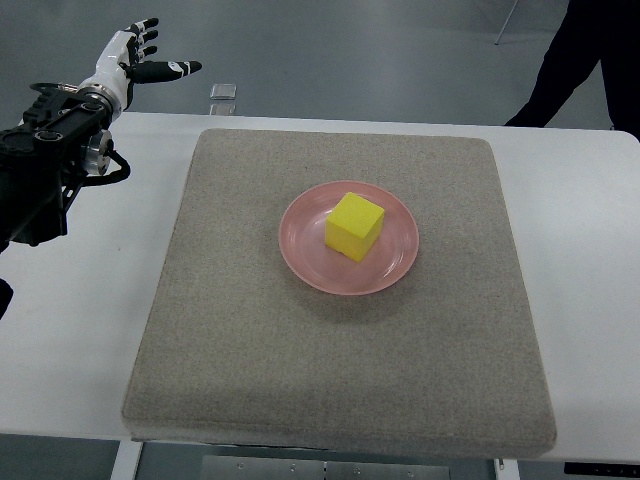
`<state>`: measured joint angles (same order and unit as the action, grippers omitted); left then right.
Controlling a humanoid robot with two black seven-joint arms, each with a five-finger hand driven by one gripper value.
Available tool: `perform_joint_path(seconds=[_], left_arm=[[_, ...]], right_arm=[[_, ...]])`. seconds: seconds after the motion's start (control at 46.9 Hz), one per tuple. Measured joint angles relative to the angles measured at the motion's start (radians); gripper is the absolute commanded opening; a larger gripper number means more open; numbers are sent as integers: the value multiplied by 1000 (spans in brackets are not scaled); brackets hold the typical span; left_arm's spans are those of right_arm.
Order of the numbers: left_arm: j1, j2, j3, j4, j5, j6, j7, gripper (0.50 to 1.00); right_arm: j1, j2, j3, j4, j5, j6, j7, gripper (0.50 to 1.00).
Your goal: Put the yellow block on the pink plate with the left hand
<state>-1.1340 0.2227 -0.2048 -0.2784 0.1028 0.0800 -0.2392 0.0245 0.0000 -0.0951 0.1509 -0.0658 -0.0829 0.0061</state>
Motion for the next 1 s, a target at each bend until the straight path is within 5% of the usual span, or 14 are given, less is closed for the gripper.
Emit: perform_joint_path(seconds=[0.576,1.002], left_arm=[[142,-8,-444,-1,-5,-359,-84,986],[155,-14,-481,5,-3,-372,-89,988]], right_arm=[[0,0,0,0,0,0,0,924],[0,0,0,0,0,0,0,924]])
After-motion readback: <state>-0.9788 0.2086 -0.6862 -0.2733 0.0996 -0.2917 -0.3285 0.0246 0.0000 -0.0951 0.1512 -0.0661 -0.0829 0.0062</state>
